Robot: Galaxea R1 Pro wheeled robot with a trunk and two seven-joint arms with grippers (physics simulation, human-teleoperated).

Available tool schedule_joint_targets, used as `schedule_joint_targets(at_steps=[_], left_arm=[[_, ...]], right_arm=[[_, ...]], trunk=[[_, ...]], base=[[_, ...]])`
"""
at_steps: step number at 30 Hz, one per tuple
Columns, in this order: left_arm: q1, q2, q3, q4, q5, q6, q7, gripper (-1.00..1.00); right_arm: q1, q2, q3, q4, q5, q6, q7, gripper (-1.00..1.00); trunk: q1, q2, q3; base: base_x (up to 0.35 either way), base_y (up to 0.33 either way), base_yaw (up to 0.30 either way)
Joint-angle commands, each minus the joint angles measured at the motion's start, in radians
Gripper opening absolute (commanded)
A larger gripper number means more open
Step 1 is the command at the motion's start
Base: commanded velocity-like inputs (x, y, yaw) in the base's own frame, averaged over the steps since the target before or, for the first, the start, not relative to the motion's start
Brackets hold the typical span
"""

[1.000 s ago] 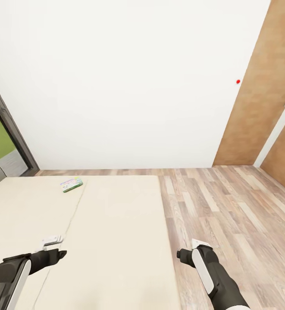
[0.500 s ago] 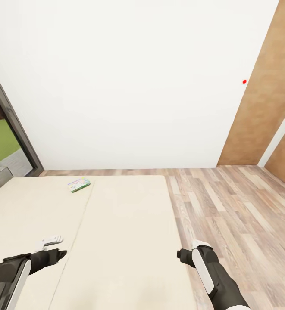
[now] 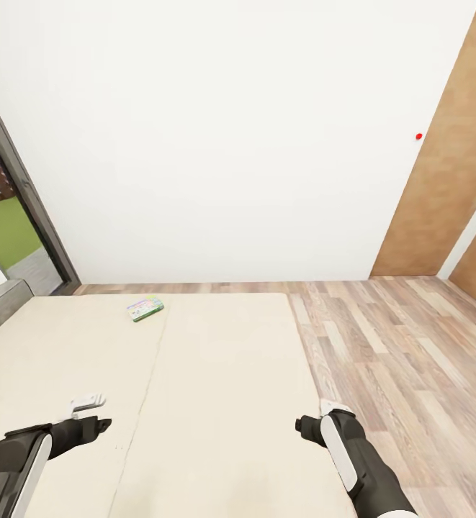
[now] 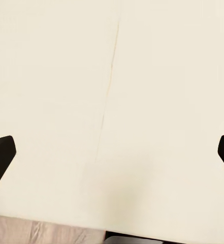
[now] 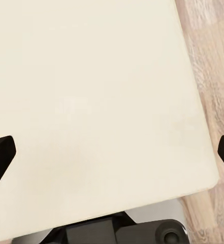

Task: Put all the toys in the child's room - the three board games (two on the bed and one on the table), the two jigsaw puzzles on the table, and the tennis ball on the table - inside the toy box on the table in the child's room.

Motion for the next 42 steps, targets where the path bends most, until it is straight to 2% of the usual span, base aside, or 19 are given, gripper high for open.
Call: schedule_joint_targets(at_steps=[1, 20, 42], left_arm=[[-0.001, 0.0, 0.001, 0.0, 0.005, 0.005, 0.0, 1.0], [0.0, 0.0, 0.001, 0.0, 0.005, 0.005, 0.0, 1.0], [-0.001, 0.0, 0.001, 0.0, 0.005, 0.005, 0.0, 1.0]], right_arm=[[0.0, 0.001, -0.002, -0.001, -0.01, 0.002, -0.009, 1.0], [-0.001, 0.014, 0.002, -0.001, 0.0, 0.002, -0.01, 1.0], [-0.001, 0.008, -0.001, -0.001, -0.009, 0.0, -0.009, 1.0]], trunk=[[0.001, -0.002, -0.002], [0.001, -0.002, -0.003], [0.001, -0.002, -0.004]], base=[[0.0, 0.236, 0.0], [0.0, 0.236, 0.028], [0.0, 0.244, 0.015]])
